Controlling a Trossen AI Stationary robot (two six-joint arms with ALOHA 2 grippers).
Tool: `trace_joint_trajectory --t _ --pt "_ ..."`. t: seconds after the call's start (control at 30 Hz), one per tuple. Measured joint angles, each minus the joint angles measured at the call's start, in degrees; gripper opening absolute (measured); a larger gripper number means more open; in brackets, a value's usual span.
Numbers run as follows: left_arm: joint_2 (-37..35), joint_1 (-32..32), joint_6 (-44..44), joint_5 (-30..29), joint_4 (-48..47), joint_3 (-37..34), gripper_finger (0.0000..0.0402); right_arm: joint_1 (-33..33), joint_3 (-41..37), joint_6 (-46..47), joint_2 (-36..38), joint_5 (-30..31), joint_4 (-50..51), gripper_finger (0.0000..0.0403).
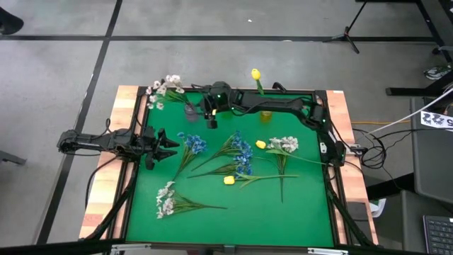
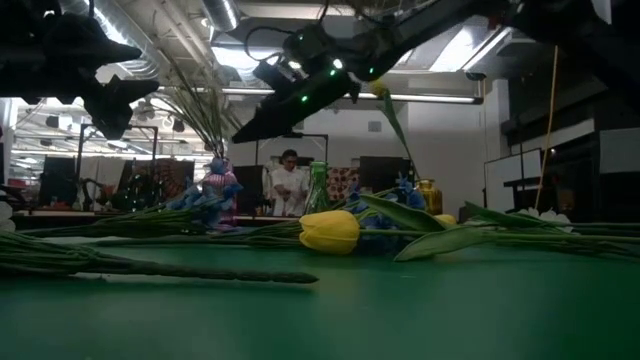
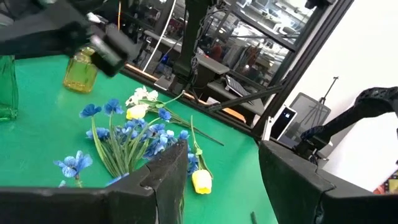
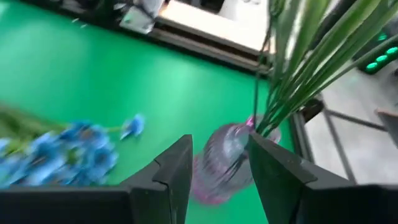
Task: Sort flowers into vase by color
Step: Put the left white flower into the violet vase
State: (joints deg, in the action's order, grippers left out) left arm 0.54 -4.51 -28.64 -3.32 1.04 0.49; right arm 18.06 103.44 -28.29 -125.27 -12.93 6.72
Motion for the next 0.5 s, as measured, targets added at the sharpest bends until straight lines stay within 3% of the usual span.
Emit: trace_joint_trajectory --t 0.3,0.5 --pt "0.00 0.00 -0.57 2.05 -0.45 0.00 0.0194 -8.18 0.00 -5.42 8.09 -1.75 21.44 0.0156" --pt "0.00 -0.02 -0.03 2.06 -0.44 0.00 0.0194 -19.87 0.02 -2.01 9.14 2.07 23.55 0.0156"
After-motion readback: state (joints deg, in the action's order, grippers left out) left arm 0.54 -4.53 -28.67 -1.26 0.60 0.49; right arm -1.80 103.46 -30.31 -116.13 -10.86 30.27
